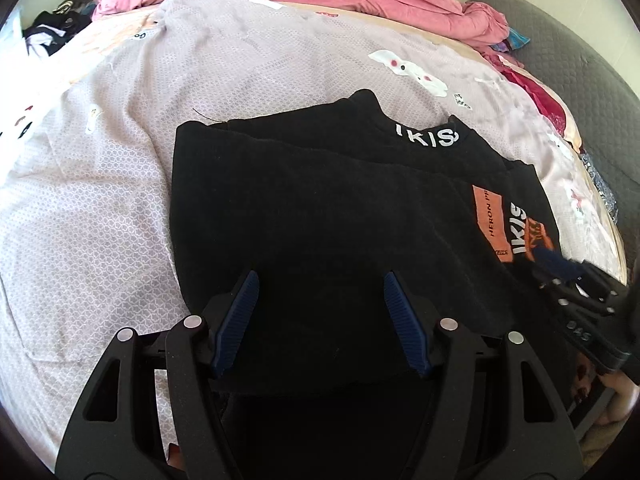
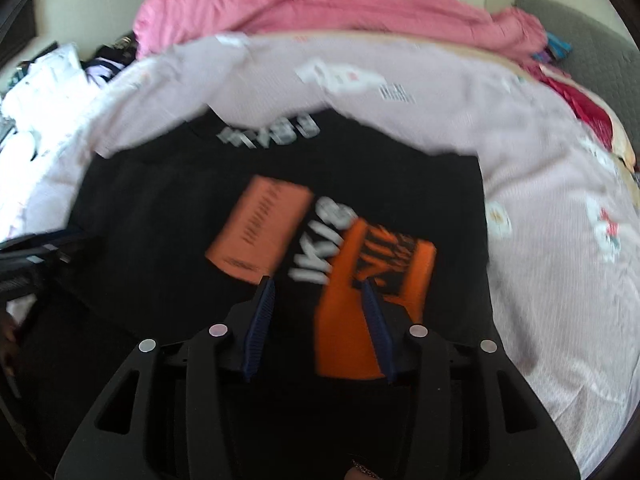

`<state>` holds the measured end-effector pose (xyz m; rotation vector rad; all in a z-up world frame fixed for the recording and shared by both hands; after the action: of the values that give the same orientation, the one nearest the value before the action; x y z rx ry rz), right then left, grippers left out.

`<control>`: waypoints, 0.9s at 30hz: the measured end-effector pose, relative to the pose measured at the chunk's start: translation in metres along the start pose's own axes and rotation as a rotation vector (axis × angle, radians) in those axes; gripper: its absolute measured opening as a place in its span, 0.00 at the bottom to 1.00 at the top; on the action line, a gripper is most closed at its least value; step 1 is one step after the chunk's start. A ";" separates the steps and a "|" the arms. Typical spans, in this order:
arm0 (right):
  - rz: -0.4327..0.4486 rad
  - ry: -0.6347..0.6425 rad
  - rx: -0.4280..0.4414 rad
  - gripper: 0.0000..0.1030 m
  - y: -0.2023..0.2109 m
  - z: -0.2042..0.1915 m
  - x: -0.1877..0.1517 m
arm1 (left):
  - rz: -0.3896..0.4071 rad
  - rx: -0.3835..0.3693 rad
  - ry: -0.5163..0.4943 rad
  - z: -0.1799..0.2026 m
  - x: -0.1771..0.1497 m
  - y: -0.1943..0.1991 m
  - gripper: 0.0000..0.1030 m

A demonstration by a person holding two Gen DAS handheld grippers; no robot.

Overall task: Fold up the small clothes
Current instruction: 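Straighten the orange cuff on the shirt back, open the right gripper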

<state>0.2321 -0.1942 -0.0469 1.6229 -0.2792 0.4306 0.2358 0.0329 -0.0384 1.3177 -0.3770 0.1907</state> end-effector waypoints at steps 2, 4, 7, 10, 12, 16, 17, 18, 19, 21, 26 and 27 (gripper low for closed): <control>0.006 -0.021 0.014 0.43 -0.003 0.007 -0.005 | 0.003 0.007 -0.011 0.000 -0.002 0.000 0.56; 0.016 -0.028 0.012 0.44 -0.002 0.006 -0.008 | 0.008 0.011 -0.017 0.001 -0.005 0.000 0.56; 0.023 -0.035 0.003 0.45 -0.003 0.005 -0.010 | 0.010 0.009 -0.015 0.001 -0.007 0.001 0.56; 0.024 -0.053 0.011 0.46 -0.001 0.006 -0.012 | 0.014 0.004 -0.011 0.000 -0.009 0.002 0.56; 0.024 -0.066 0.023 0.48 0.001 0.009 -0.013 | 0.017 0.003 -0.010 -0.001 -0.011 0.003 0.56; 0.029 -0.082 0.037 0.51 0.007 0.010 -0.019 | 0.024 0.000 -0.006 -0.002 -0.015 0.006 0.56; 0.032 -0.083 0.037 0.52 0.008 0.011 -0.021 | 0.026 -0.001 -0.005 -0.002 -0.016 0.007 0.56; 0.036 -0.085 0.038 0.52 0.010 0.011 -0.023 | 0.027 -0.001 -0.004 -0.002 -0.017 0.008 0.56; 0.038 -0.089 0.040 0.52 0.012 0.012 -0.024 | 0.030 -0.002 -0.003 -0.002 -0.017 0.009 0.56; 0.042 -0.103 0.049 0.56 0.016 0.013 -0.026 | 0.035 -0.001 -0.001 -0.001 -0.018 0.012 0.57; 0.044 -0.127 0.072 0.64 0.021 0.015 -0.033 | 0.050 -0.001 -0.006 0.003 -0.024 0.019 0.63; 0.045 -0.128 0.071 0.66 0.022 0.015 -0.034 | 0.051 0.002 -0.008 0.004 -0.025 0.019 0.63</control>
<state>0.1934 -0.2137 -0.0426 1.7196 -0.4012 0.3757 0.2053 0.0359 -0.0296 1.3119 -0.4175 0.2292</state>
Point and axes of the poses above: each gripper's, at about its wrist camera, not at the fingertips, and y roughly against the way its jaws point, z to its right, x to its top, the point moved 1 cm from there along -y, roughly the way its jaws point, and after that the axes turned 9 degrees about -z, right-handed, at the moved point
